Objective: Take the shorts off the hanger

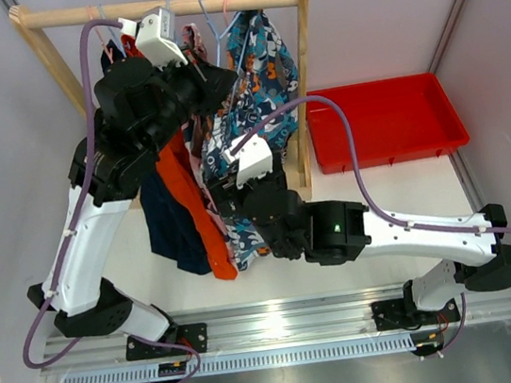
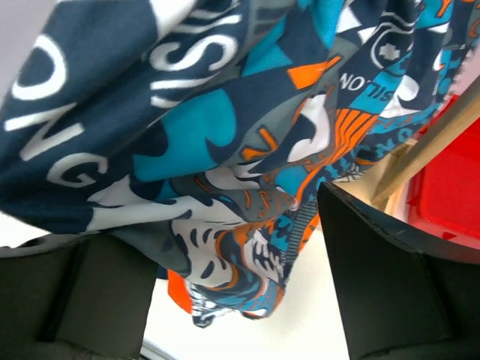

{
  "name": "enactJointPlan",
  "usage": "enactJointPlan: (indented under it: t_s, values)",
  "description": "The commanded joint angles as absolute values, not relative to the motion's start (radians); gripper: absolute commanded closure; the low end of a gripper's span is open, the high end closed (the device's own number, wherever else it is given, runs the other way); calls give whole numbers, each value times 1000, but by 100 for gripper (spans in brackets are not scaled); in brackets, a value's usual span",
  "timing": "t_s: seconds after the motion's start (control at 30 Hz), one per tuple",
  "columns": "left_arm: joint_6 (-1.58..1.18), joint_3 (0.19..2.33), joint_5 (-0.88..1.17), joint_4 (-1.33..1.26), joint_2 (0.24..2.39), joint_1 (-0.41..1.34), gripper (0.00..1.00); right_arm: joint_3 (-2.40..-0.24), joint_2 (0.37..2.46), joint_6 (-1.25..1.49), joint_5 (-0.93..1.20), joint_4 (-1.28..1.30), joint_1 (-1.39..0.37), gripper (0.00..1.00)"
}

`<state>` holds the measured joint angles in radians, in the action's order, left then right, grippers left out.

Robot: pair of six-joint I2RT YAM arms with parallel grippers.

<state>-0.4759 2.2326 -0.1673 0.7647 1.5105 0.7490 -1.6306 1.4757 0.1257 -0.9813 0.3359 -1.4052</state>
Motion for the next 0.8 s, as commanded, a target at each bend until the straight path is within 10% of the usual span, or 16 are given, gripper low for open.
enactJointPlan:
  t_s: [0.0, 0.13, 0.17, 0.27, 0.77]
  values:
    - [-529, 2233, -117, 624, 1468, 756, 100, -1602, 1486, 126, -1023, 232, -1425, 20]
    - [-552, 2233, -107, 611, 1479, 761, 100, -1582, 1493, 141, -1020, 218, -1454, 50]
    - [-552, 2232, -109, 609, 1479, 764, 100, -1575, 1486, 143, -1019, 212, -1469, 73]
    - [-549, 2220, -117, 598, 1473, 764, 100, -1543, 1467, 146, -1026, 196, -1496, 100]
    - [-351, 2456, -267, 621, 1650, 709, 100, -1516, 1463, 501, -1402, 542, -2028, 100]
